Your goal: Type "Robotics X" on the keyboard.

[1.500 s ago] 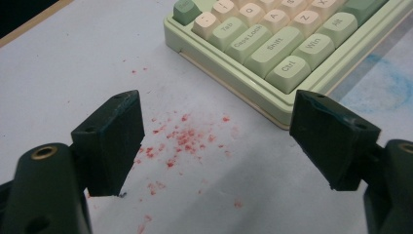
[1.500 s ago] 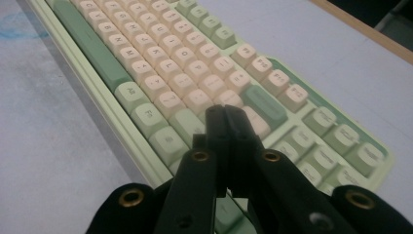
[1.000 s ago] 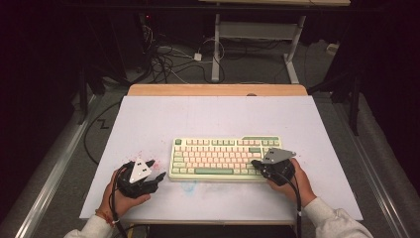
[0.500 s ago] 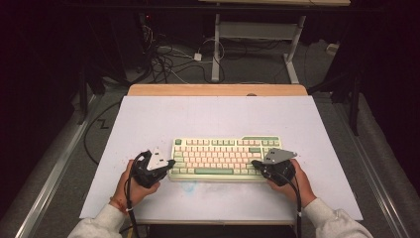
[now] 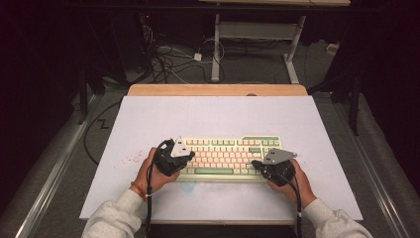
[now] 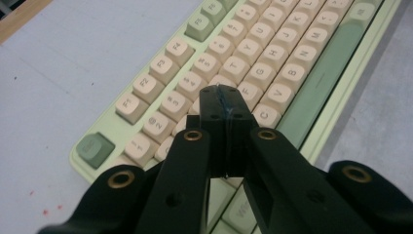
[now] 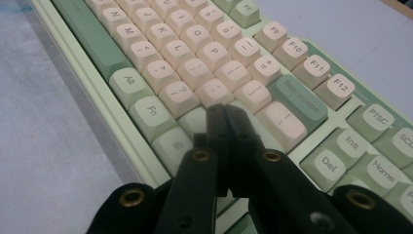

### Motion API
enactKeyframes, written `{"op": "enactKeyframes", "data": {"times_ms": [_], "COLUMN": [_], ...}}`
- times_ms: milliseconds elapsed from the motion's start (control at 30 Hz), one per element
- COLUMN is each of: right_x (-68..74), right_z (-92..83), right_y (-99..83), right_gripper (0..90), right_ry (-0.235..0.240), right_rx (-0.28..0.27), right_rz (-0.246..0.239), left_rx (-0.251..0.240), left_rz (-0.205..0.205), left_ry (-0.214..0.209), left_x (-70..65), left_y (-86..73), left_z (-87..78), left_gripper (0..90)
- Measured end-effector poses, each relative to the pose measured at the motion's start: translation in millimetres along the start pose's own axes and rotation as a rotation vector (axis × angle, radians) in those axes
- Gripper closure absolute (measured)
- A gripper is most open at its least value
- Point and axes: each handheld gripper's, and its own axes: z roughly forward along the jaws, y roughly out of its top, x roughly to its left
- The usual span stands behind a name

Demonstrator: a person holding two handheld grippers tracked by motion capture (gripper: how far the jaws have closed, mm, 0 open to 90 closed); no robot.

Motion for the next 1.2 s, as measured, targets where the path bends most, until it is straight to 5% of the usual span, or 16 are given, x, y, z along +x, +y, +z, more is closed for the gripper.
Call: {"op": "enactKeyframes", "data": {"times_ms": [567, 1200], "right_x": [0.3, 0.8], "right_z": [0.3, 0.3], "right_y": [0.3, 0.2], "right_gripper": [90.0, 90.0], "right_ry": [0.000, -0.003], "right_rx": [0.002, 0.002], "right_rz": [0.005, 0.002], "left_rx": [0.031, 0.084], "left_rz": [0.029, 0.028], "left_ry": [-0.015, -0.023], "left_x": [-0.8, 1.7], "left_y": [23.7, 27.6], "left_z": [32.2, 50.9], "left_gripper": [86.9, 87.4]}}
